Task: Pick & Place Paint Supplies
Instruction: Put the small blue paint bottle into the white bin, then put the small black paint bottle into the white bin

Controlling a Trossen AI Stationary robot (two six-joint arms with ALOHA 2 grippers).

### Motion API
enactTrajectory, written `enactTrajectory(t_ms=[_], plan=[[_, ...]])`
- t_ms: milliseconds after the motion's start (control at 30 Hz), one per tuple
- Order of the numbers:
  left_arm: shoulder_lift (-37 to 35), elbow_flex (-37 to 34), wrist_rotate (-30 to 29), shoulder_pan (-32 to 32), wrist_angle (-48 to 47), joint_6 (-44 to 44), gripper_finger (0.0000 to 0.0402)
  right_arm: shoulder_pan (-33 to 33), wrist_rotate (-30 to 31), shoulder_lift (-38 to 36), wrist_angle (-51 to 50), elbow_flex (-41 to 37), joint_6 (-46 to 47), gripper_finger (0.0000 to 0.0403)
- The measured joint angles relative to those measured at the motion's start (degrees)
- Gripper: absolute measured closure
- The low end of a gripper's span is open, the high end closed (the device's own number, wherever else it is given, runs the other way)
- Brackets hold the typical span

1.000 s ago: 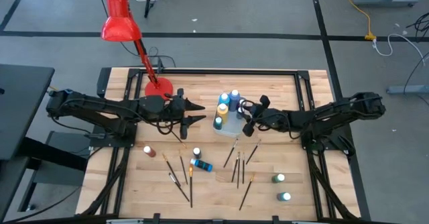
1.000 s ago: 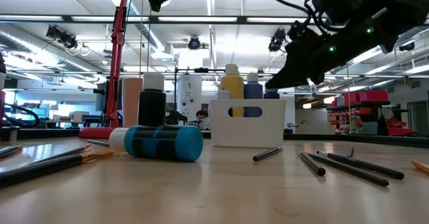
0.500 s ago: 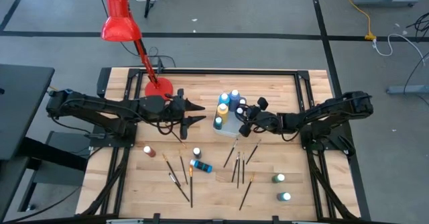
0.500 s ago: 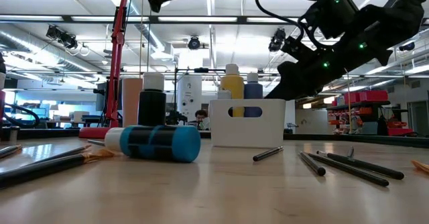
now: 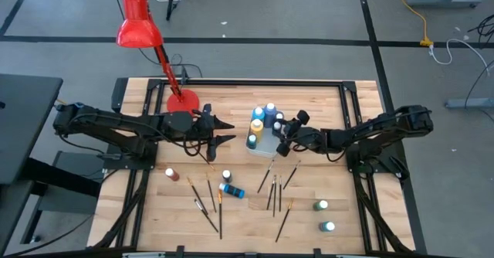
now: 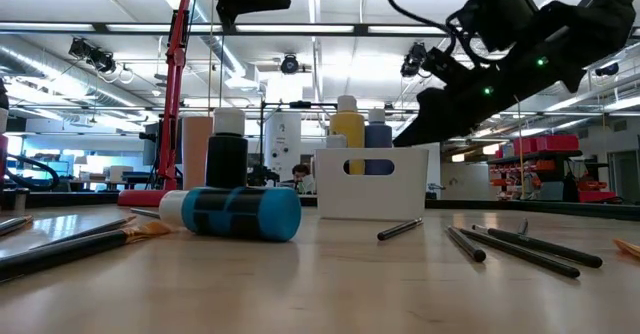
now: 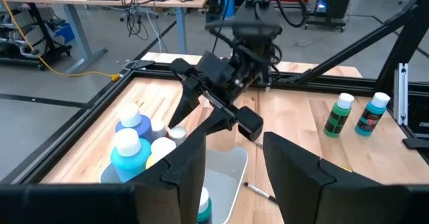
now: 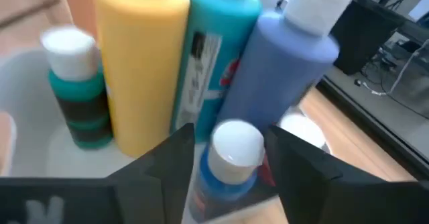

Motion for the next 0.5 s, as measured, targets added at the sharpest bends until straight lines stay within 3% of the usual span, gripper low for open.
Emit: enactTrajectory(t_ms=[233,400,500], plan=[[0.0,0.0,-0.1,0.0,-0.7,-0.1,0.0242,0.4,-1.7,-4.4,0.6,0.0,-1.5,0.0191],[0.0,0.0,0.4,0.0,-1.8,-0.1,0.0242,1.2,-11.3,-5.5,5.4,0.0,-1.1,0.0196],[0.0,0.0,3.9,0.0,-4.4,-0.2,0.0242,2.1,-16.9,-5.5,8.3,0.0,-1.1,0.0201]])
